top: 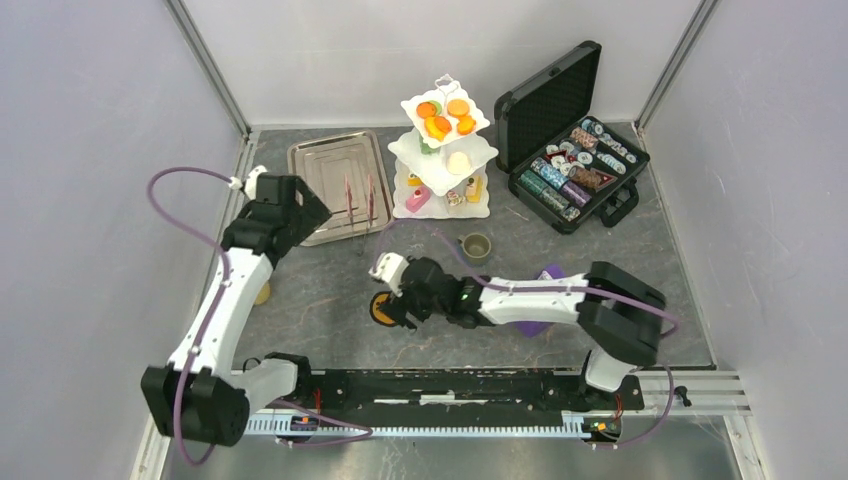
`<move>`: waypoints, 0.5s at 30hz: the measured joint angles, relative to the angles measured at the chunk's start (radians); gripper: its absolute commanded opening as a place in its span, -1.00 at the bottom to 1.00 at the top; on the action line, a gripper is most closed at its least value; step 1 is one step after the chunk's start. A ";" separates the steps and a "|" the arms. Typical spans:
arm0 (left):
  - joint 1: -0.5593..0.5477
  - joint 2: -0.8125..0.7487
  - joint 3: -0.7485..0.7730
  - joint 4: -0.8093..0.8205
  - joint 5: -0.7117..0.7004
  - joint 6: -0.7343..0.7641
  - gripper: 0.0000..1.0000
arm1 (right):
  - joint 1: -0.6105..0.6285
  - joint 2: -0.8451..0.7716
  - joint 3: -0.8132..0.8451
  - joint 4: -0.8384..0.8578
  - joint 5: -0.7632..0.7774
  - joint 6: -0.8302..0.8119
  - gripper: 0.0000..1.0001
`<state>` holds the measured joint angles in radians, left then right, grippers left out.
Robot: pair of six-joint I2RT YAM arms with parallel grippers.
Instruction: Serve the afternoon tea
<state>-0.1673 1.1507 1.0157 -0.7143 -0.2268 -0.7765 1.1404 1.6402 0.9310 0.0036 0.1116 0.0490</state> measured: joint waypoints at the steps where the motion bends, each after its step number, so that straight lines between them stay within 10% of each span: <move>1: 0.020 -0.023 0.012 -0.009 -0.019 0.019 1.00 | 0.019 0.031 0.019 0.004 0.010 0.000 0.76; 15: 0.011 -0.095 0.005 -0.070 -0.036 0.149 0.99 | 0.097 0.288 0.232 -0.003 0.067 0.007 0.73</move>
<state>-0.1558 1.0554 1.0206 -0.7841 -0.2626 -0.6273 1.2377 1.9282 1.1629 0.0006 0.1787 0.0563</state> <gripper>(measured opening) 0.996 0.882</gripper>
